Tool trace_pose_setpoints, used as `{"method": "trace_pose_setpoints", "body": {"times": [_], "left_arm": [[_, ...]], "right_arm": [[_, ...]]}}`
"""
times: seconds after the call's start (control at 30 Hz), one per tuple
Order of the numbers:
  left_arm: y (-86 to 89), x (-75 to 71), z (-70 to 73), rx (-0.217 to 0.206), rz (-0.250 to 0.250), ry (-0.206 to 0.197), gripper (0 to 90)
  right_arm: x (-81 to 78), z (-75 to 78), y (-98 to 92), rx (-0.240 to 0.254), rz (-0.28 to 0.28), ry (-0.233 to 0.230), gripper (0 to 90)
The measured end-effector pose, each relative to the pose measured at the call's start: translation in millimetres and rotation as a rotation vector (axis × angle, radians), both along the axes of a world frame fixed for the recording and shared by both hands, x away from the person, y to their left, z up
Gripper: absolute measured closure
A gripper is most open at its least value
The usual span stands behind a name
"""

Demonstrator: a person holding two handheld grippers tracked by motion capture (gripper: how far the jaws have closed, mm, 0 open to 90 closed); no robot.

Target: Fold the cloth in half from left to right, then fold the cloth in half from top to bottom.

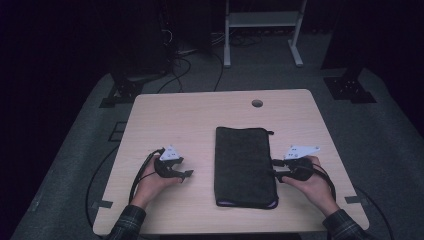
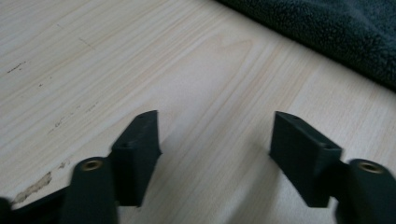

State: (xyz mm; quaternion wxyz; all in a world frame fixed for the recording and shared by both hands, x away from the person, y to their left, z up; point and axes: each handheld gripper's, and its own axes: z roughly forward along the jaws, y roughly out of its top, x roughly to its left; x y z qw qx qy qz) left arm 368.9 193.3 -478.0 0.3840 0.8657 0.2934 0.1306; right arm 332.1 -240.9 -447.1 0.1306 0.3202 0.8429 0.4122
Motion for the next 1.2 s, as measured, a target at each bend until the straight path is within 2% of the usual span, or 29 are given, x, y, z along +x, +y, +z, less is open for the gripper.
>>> {"method": "trace_pose_setpoints", "body": {"times": [0.07, 0.27, 0.33, 0.43, 0.5, 0.57, 0.63, 0.7, 0.8, 0.87, 0.93, 1.0, 1.07, 1.2], "left_arm": [[-1.7, 1.9, 1.5, 0.001, 0.006, 0.003, 41.9], [-14.5, 12.7, 6.7, -0.010, 0.002, 0.030, 47.9], [-19.0, 16.9, 9.1, -0.030, 0.004, 0.037, 47.9], [-26.7, 24.8, 13.9, -0.038, 0.003, 0.042, 47.7], [-31.6, 30.8, 16.7, -0.045, -0.002, 0.049, 47.1], [-37.0, 36.7, 18.8, -0.051, -0.003, 0.055, 45.5], [-43.4, 43.0, 20.3, -0.045, -0.004, 0.057, 43.1], [-50.2, 50.6, 22.1, -0.061, -0.006, 0.057, 42.0], [-57.9, 60.0, 24.3, -0.052, -0.011, 0.052, 40.2], [-64.6, 68.7, 25.9, -0.054, -0.018, 0.053, 39.6], [-70.5, 76.2, 28.0, -0.047, -0.022, 0.050, 39.3], [-75.7, 81.8, 29.9, -0.056, -0.027, 0.051, 39.4], [-82.0, 87.4, 32.5, -0.052, -0.033, 0.045, 39.7], [-94.5, 98.8, 35.5, -0.027, -0.052, 0.025, 39.9]], "right_arm": [[7.4, 1.8, 0.2, -0.001, -0.009, -0.004, 53.5], [30.9, 4.9, -2.8, 0.017, -0.039, -0.006, 52.5], [38.1, 6.0, -3.6, 0.003, -0.047, -0.009, 52.3], [47.9, 7.0, -5.2, 0.019, -0.063, -0.007, 51.3], [53.4, 7.4, -4.8, 0.004, -0.067, -0.011, 49.9], [60.6, 8.2, -4.9, 0.020, -0.076, -0.012, 48.5], [67.1, 9.0, -4.0, 0.010, -0.081, -0.014, 47.1], [73.5, 9.6, -3.8, 0.023, -0.088, -0.021, 46.3], [83.1, 11.0, -1.8, 0.008, -0.088, -0.018, 44.9], [90.2, 11.7, -0.8, 0.016, -0.096, -0.020, 44.6], [96.0, 11.8, 0.4, -0.001, -0.096, -0.026, 44.3], [101.5, 11.6, 1.2, 0.010, -0.104, -0.030, 44.0], [107.4, 10.6, 2.4, -0.023, -0.087, -0.030, 44.2], [118.2, 7.9, 4.1, -0.029, -0.091, -0.016, 43.4]]}}
